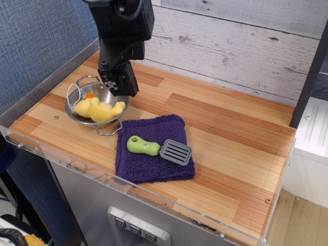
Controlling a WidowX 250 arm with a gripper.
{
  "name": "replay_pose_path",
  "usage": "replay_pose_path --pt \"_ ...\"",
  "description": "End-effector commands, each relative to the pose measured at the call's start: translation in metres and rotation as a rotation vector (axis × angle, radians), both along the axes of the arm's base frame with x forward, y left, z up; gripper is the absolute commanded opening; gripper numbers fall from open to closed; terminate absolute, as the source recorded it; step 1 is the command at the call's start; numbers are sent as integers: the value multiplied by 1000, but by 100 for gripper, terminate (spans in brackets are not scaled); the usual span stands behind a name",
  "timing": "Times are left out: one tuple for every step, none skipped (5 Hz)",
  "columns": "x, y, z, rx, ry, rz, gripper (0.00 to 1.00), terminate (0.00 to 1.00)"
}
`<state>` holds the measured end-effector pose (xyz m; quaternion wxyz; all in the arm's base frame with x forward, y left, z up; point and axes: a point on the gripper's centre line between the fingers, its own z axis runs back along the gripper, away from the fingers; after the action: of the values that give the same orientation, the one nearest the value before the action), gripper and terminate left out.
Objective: Hold the green spatula from above the black cloth and place it on top right edge of the table.
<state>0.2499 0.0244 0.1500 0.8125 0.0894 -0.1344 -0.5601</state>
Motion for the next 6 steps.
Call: replay_pose_path --pt "0 0 0 0 0 0 100 0" --pt "29 7 -2 -70 62 63 100 0" --pt "48 14 -19 -58 104 77 100 0" --pt "61 15 -44 -53 165 96 100 0" --pt "60 11 -61 -40 221 61 100 0" --pt "46 2 -68 -24 247 12 100 0"
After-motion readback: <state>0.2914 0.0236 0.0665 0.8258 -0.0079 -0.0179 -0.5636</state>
